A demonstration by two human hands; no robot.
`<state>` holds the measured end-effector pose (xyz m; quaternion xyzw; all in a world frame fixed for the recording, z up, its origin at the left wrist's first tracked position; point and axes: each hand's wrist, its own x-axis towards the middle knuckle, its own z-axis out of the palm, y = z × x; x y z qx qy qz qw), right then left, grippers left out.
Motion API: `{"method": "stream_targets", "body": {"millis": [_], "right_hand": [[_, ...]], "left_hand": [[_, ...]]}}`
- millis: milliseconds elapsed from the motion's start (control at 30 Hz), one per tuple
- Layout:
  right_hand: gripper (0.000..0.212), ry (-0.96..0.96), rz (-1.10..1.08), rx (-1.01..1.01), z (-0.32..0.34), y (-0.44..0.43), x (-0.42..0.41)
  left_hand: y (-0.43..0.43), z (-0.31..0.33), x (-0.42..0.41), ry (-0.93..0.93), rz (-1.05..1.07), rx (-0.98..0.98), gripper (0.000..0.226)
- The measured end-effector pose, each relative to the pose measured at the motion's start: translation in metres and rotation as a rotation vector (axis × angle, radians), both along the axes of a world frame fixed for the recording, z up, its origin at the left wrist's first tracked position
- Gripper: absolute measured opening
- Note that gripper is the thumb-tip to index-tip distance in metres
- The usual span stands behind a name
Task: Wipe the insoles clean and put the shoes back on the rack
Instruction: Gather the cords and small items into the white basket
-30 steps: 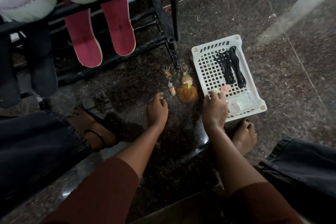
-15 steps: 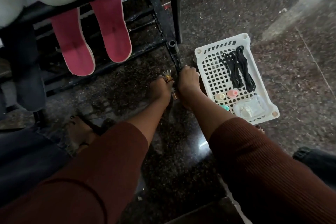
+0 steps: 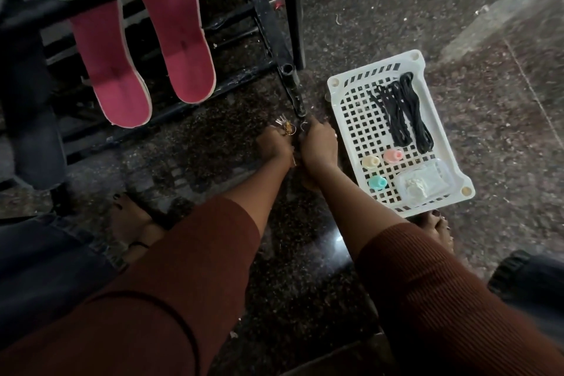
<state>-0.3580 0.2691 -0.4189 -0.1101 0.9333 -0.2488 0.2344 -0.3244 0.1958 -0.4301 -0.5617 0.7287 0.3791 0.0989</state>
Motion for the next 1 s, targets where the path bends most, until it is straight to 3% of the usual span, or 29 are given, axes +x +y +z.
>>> {"method": "stream_targets", "body": {"millis": [133, 333, 533, 633, 733, 867, 1000], "right_hand": [[0.021, -0.086, -0.127, -0.168, 0.010, 0.016, 0.009], [0.009, -0.327, -0.457, -0.642, 0.021, 0.033, 0.016], [0.025, -0.792, -0.668, -1.194, 0.041, 0.034, 0.012], [0.022, -0.855, -0.669, -1.213, 0.051, 0.034, 0.008], [0.020, -0.895, -0.684, -1.272, 0.061, 0.032, 0.005], [0.056, -0.970, -0.569, -1.168, 0.074, 0.030, 0.000], [0.075, -0.850, -0.476, -0.948, 0.081, 0.039, -0.014]], "left_hand": [[0.001, -0.002, 0.002, 0.020, -0.021, -0.027, 0.028], [0.010, -0.008, 0.015, 0.204, 0.013, -0.003, 0.025], [0.019, 0.009, 0.018, 0.672, 0.319, 0.250, 0.031], [0.020, 0.024, 0.020, 0.848, 0.401, 0.371, 0.018], [0.018, 0.035, 0.018, 0.871, 0.449, 0.402, 0.026], [0.024, 0.043, 0.014, 0.762, 0.529, 0.457, 0.022], [0.033, 0.049, 0.014, 0.703, 0.604, 0.611, 0.014]]}}
